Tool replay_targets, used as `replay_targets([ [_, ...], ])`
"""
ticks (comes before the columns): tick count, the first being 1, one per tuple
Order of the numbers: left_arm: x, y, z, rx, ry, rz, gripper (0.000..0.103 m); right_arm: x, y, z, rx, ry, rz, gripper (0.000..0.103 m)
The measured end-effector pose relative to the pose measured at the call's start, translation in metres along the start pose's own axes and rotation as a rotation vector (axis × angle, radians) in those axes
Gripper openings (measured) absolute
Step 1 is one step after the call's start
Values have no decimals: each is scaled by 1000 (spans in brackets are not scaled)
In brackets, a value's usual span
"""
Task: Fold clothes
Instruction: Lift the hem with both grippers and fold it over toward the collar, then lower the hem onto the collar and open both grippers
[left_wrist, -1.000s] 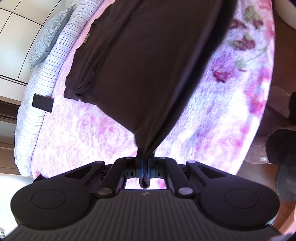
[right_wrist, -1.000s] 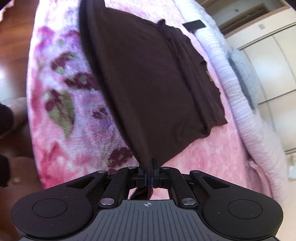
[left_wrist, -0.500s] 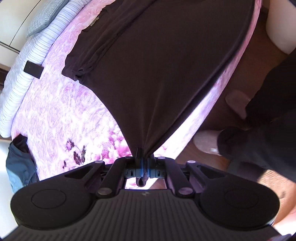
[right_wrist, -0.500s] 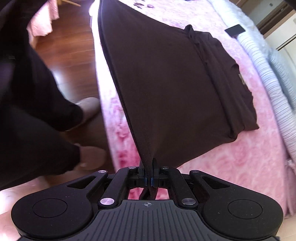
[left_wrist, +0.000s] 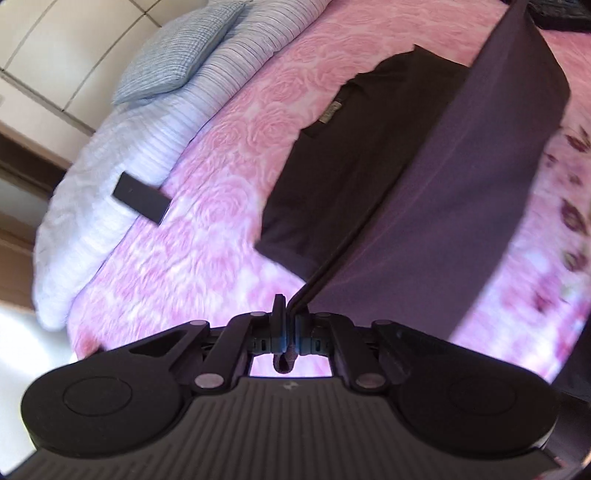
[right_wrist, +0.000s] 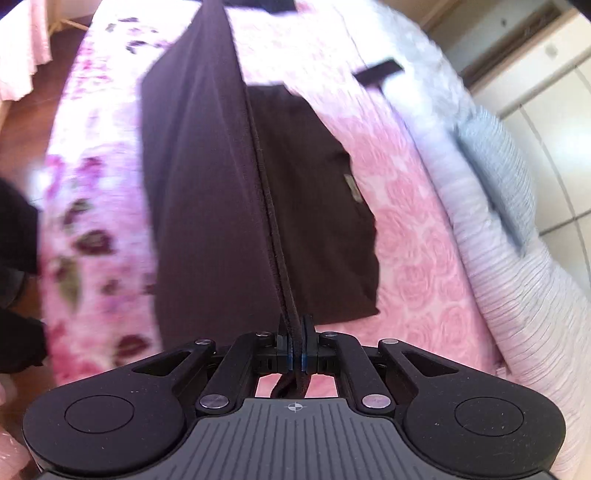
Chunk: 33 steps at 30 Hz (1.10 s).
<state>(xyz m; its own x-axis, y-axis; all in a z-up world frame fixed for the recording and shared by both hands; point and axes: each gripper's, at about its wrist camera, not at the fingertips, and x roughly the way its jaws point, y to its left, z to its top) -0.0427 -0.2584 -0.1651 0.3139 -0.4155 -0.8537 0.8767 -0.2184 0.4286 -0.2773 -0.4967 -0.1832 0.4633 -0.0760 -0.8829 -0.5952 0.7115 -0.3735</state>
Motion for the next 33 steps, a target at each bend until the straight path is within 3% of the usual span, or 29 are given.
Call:
replay_targets([
  [8, 109, 52, 41, 53, 17, -120, 3, 86, -84, 13, 165, 114, 94, 3],
  [14, 164, 84, 63, 25, 43, -158, 3, 121, -136, 18, 263, 93, 149, 3],
  [20, 231, 99, 80, -63, 98, -161, 4, 182, -187, 17, 364, 59, 201, 3],
  [24, 278, 103, 78, -202, 135, -155, 14, 226, -196, 2, 425, 59, 240, 4],
  [26, 288, 109, 73, -295, 141, -109, 15, 239, -198, -12, 524, 76, 198, 8],
  [27, 288, 113, 69, -346, 143, -78, 14, 240, -198, -19, 576, 70, 153, 15],
  [30, 280, 129, 56, -469, 144, -58, 14, 222, -199, -49, 788, 7, 10, 15],
  [33, 264, 142, 41, -580, 130, -83, 14, 198, -200, -87, 1029, -43, 12, 15],
])
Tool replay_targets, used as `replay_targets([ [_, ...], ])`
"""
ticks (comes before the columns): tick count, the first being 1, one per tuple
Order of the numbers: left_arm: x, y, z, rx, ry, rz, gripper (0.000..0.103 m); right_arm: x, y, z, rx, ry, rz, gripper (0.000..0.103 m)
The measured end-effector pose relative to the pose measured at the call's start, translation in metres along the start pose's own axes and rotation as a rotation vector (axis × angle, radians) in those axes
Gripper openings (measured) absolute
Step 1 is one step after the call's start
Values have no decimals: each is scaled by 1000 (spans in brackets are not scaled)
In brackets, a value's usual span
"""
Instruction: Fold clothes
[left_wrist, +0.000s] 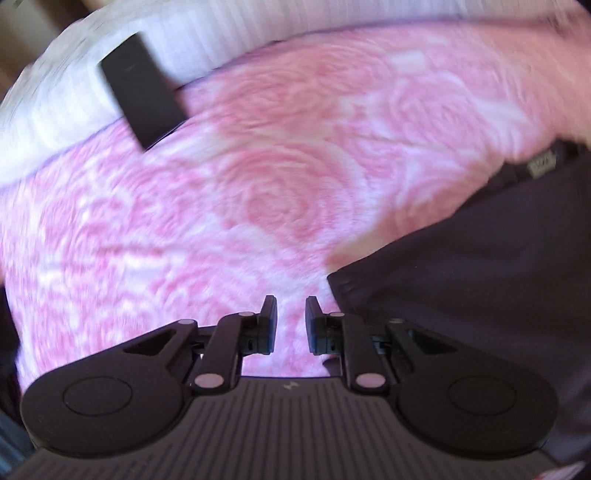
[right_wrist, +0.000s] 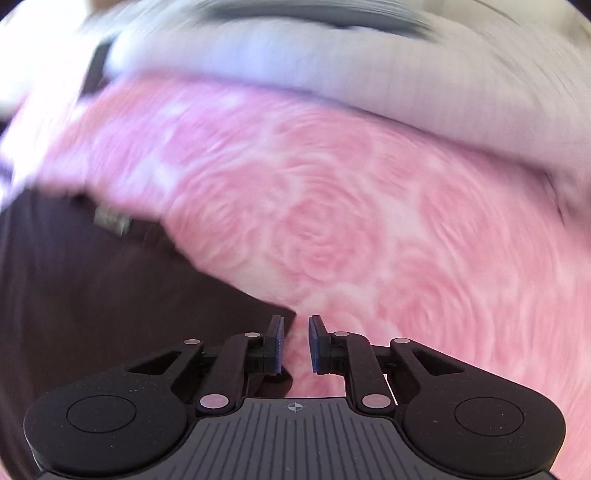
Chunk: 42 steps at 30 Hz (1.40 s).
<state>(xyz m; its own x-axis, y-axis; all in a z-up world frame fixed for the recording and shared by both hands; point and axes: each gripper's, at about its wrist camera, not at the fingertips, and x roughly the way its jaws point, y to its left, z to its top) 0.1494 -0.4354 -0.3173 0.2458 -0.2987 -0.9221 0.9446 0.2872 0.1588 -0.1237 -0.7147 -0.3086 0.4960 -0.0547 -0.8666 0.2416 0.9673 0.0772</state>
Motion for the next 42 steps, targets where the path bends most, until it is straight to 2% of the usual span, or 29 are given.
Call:
replay_targets([
  [4, -10, 9, -14, -155, -11, -129, 23, -20, -21, -25, 190, -24, 59, 15],
  [6, -4, 8, -19, -204, -9, -186, 26, -21, -21, -36, 225, -15, 68, 15],
  [11, 26, 10, -21, -314, 20, -265, 27, -11, -17, -44, 284, -16, 97, 16],
  [12, 32, 11, -21, -336, 25, -277, 27, -5, -17, -43, 299, -27, 98, 21],
  [13, 35, 12, -21, -356, 23, -286, 26, 0, -18, -42, 316, -36, 94, 49],
  [14, 39, 13, -21, -373, 21, -293, 26, 3, -19, -41, 334, -42, 95, 65],
  [15, 39, 13, -20, -379, 17, -296, 24, 5, -20, -40, 354, -49, 100, 74],
  [16, 39, 13, -18, -378, 10, -300, 16, 7, -21, -39, 374, -55, 105, 74],
  [18, 36, 11, -16, -366, 1, -314, 8, 11, -24, -37, 406, -64, 133, 74],
  [21, 34, 8, -13, -330, -10, -307, 2, 18, -23, -35, 407, -58, 158, 74],
  [24, 31, 5, -12, -305, -18, -298, 1, 27, -25, -33, 424, -36, 176, 73],
  [25, 30, 4, -12, -300, -22, -294, 1, 29, -26, -33, 436, -31, 182, 66],
  [26, 28, 4, -12, -298, -27, -289, 1, 30, -27, -33, 446, -28, 187, 55],
  [27, 26, 4, -13, -297, -32, -284, 1, 29, -28, -33, 447, -23, 179, 29],
  [28, 23, 5, -13, -299, -41, -281, 0, 29, -28, -32, 444, -16, 167, 13],
  [30, 15, 7, -13, -307, -70, -270, 0, 23, -29, -29, 425, -28, 155, 4],
  [32, 5, 12, -12, -323, -113, -274, 0, 14, -30, -25, 399, -58, 144, 4],
  [34, 5, 12, -12, -311, -111, -266, 0, 10, -34, -23, 408, -82, 150, 4],
  [39, 21, 2, -17, -274, -59, -234, 0, 25, -38, -27, 415, -28, 138, 4],
  [42, 23, -3, -17, -260, -54, -219, 0, 26, -43, -30, 453, -31, 137, 5],
])
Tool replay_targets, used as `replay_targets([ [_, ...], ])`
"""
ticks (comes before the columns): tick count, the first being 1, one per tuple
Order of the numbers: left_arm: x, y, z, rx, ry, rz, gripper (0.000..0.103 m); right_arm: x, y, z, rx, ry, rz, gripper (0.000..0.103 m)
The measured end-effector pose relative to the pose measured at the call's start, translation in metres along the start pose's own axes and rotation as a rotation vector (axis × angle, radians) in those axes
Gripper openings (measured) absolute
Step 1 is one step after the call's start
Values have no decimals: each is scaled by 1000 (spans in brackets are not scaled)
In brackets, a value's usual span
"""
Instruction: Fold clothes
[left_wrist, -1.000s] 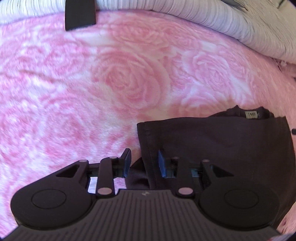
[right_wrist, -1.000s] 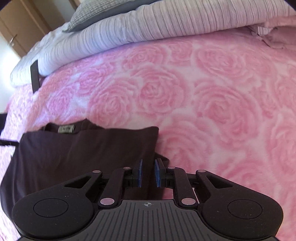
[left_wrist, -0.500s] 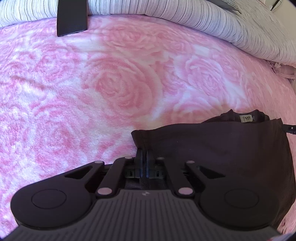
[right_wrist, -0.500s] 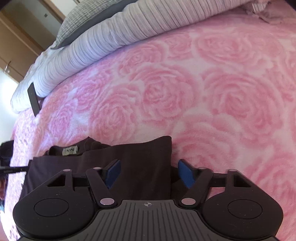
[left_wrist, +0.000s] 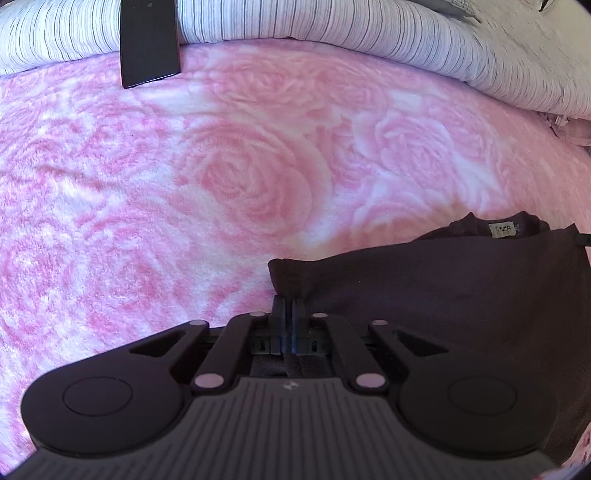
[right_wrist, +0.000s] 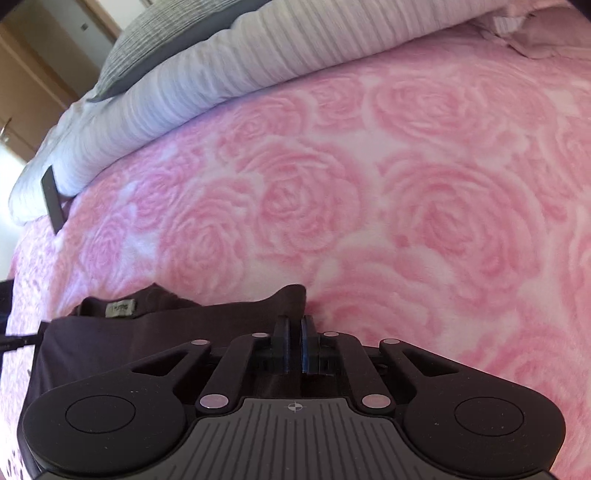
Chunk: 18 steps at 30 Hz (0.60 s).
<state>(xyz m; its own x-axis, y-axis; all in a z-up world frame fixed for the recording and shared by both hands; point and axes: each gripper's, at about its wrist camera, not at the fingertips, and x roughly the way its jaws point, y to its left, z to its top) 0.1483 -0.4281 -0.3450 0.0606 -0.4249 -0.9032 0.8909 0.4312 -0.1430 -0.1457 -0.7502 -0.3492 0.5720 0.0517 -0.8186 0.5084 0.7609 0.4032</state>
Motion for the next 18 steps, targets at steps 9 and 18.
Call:
replay_targets([
  [9, -9, 7, 6, -107, 3, -16, 7, -9, 7, 5, -26, 5, -23, 67],
  [18, 12, 5, 6, -112, 27, -41, 8, 11, 8, 9, 15, 19, 35, 71],
])
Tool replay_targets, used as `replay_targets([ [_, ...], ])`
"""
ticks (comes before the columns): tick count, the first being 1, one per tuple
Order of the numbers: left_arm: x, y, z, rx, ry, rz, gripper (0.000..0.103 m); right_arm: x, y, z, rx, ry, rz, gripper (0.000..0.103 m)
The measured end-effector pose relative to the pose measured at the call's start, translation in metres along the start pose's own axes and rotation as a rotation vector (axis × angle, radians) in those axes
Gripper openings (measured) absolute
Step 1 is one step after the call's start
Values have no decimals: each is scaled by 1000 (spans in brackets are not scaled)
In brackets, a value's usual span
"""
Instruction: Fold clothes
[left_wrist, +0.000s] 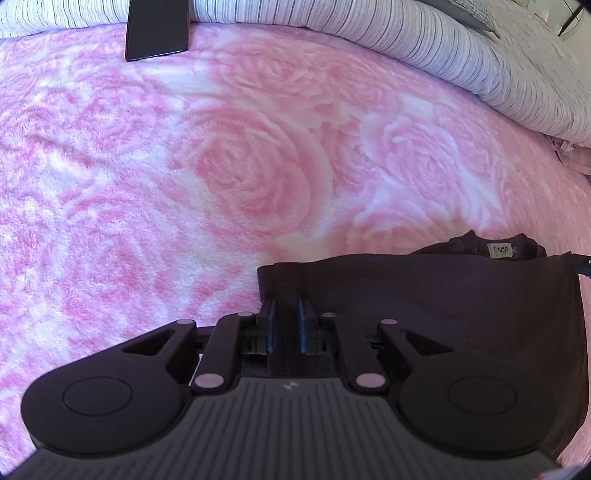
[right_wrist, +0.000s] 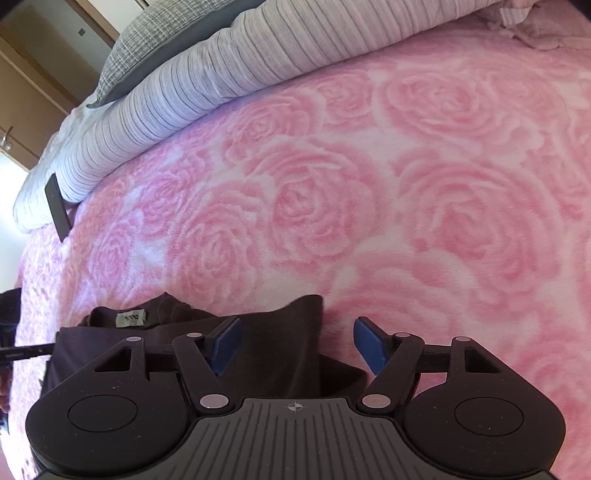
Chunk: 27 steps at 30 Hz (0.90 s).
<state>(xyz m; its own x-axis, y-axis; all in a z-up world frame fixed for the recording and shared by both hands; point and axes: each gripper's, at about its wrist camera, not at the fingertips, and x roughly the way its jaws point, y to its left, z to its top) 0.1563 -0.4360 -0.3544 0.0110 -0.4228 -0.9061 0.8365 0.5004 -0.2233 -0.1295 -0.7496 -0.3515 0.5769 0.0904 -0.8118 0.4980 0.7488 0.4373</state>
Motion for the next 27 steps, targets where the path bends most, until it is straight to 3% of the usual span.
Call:
replay_targets([
  [2, -1, 1, -1, -3, -8, -1, 7, 2, 2, 0, 2, -6, 5, 70],
  [3, -2, 2, -2, -3, -12, -2, 5, 3, 3, 0, -7, -6, -5, 65],
  [4, -4, 2, -2, -2, -15, -3, 4, 3, 5, 0, -20, -5, -20, 42],
  [6, -8, 1, -2, 10, -27, -3, 1, 4, 7, 1, -38, 6, -56, 10],
  [7, -11, 0, -2, 17, -37, -1, 1, 2, 7, 1, -38, 0, -64, 6],
  [11, -29, 1, 3, 6, -113, -4, 1, -8, 10, 4, -71, -33, -73, 6],
  [16, -10, 3, -5, 44, -52, 27, 1, 2, 10, 2, -113, 0, -127, 6],
  [21, -8, 3, -10, 51, -47, 49, 2, 2, 15, -3, -140, -29, -171, 6],
  [23, -11, 5, -10, 42, -47, 64, 7, 0, 17, -3, -159, -34, -196, 7],
  [25, -17, 8, -9, 27, -54, 73, 15, -5, 22, -2, -187, -37, -245, 15],
  [27, -27, 11, -11, 24, -65, 88, 15, -16, 29, -4, -217, -65, -290, 34],
])
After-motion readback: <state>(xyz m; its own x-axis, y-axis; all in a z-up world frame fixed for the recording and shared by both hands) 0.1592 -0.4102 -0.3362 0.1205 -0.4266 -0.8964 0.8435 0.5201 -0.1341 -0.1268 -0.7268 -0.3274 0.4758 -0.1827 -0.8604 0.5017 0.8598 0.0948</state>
